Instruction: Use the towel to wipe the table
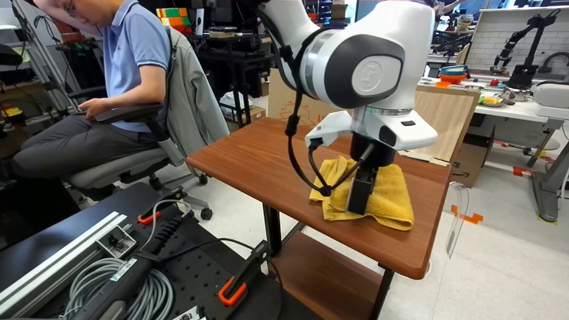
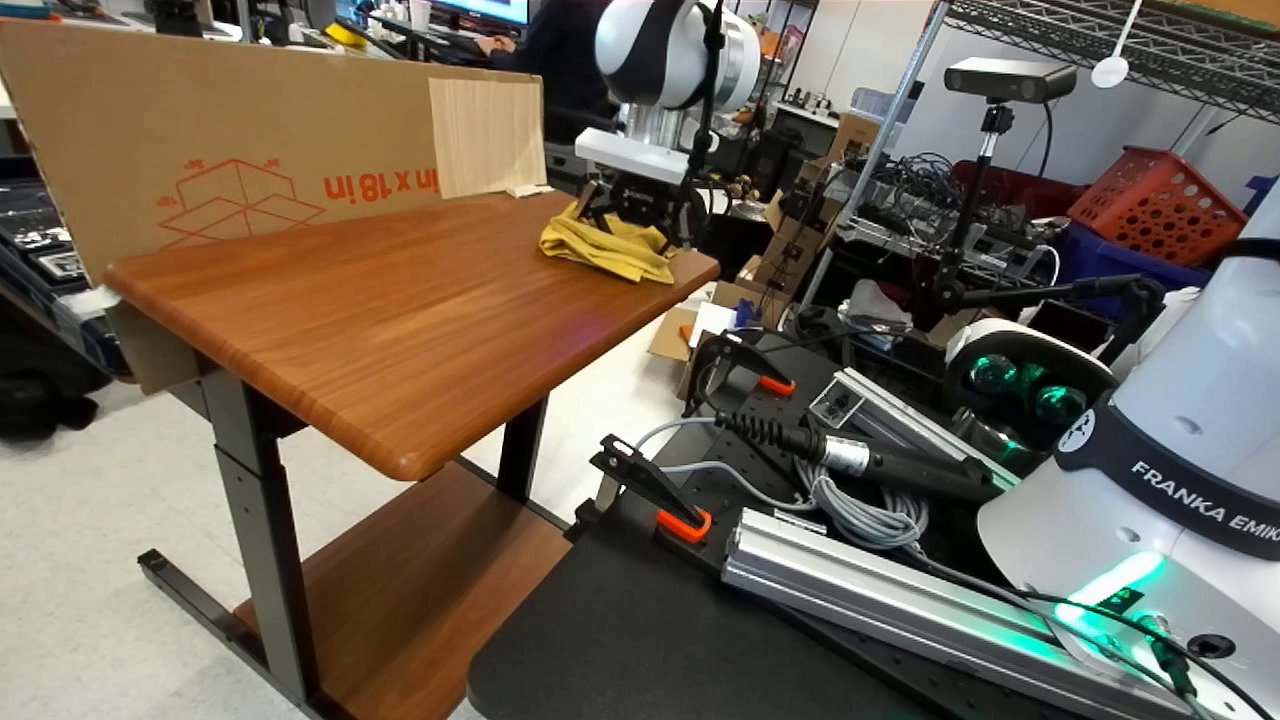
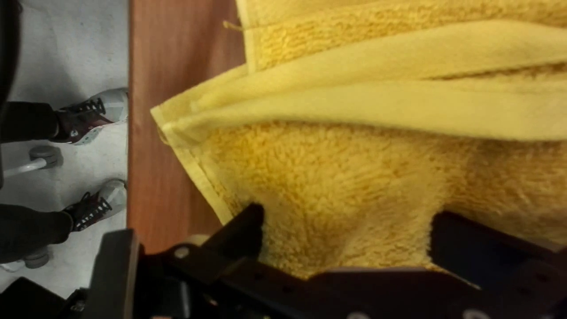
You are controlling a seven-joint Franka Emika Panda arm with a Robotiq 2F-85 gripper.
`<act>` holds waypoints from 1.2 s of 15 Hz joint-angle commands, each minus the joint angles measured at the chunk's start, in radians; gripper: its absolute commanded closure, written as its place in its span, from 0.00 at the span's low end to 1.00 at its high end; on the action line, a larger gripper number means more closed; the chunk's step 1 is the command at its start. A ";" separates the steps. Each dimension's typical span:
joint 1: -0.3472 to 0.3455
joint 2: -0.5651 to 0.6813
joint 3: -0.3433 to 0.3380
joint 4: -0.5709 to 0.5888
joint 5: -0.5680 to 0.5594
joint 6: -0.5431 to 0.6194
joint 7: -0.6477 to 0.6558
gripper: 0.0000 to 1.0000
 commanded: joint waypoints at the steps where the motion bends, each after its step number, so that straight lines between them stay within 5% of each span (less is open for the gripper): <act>1: 0.060 -0.167 0.036 -0.216 -0.034 0.030 -0.103 0.00; 7: 0.214 -0.253 0.131 -0.272 -0.096 0.004 -0.111 0.00; 13: 0.229 -0.191 0.250 -0.237 -0.026 -0.026 -0.173 0.00; 18: 0.242 -0.180 0.267 -0.224 0.001 -0.014 -0.199 0.00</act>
